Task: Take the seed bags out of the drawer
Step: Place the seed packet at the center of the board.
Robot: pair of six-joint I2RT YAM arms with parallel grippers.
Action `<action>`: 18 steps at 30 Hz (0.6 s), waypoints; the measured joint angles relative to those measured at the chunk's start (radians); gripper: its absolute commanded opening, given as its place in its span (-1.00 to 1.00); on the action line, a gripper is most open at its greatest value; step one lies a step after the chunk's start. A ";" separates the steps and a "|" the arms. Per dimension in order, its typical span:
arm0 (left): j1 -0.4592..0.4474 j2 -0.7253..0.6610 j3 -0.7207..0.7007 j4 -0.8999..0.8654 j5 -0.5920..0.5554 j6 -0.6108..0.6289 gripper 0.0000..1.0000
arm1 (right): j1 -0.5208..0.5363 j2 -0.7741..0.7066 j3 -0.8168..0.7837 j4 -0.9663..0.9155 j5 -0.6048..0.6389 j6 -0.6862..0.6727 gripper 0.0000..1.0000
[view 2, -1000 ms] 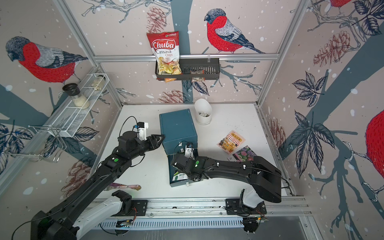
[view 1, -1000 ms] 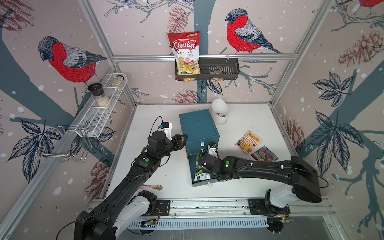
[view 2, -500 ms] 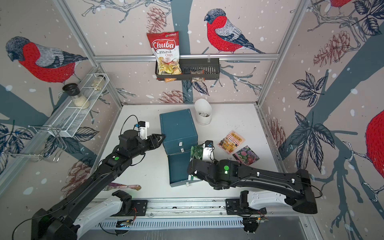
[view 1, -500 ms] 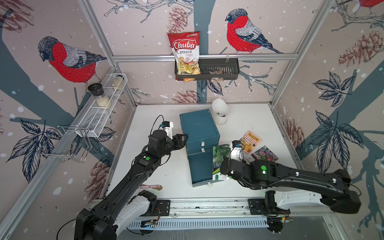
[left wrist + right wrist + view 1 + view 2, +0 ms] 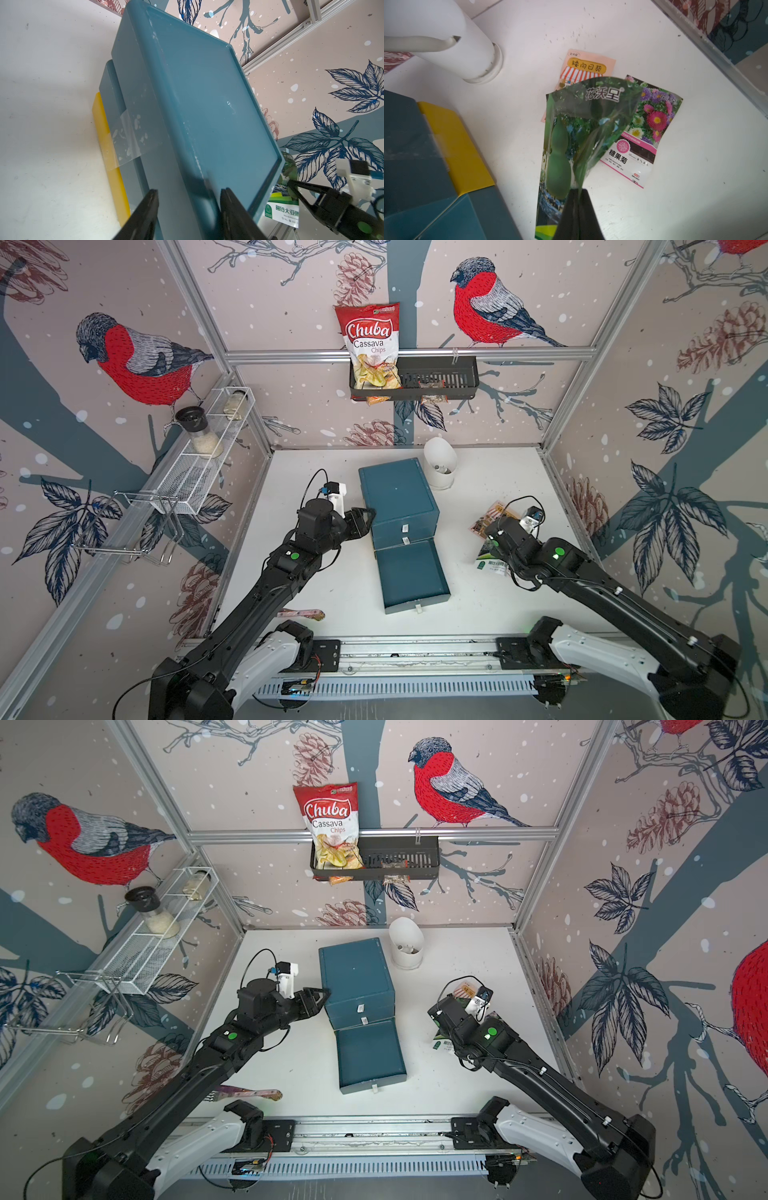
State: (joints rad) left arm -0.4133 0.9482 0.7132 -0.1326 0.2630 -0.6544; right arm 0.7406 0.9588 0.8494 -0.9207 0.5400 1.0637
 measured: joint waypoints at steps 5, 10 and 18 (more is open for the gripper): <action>0.000 0.000 0.000 0.000 0.000 0.005 0.03 | -0.093 0.000 -0.100 0.110 -0.148 -0.081 -1.00; 0.000 -0.002 -0.002 0.000 0.000 0.007 0.03 | -0.158 0.034 -0.140 0.210 -0.258 -0.152 -1.00; 0.000 -0.005 -0.006 0.006 0.000 0.007 0.03 | -0.234 0.122 -0.178 0.340 -0.444 -0.225 -1.00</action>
State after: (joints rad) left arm -0.4133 0.9432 0.7071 -0.1265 0.2626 -0.6472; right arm 0.5064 1.0813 0.6716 -0.5804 0.0963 0.8391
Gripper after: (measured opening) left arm 0.516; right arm 0.071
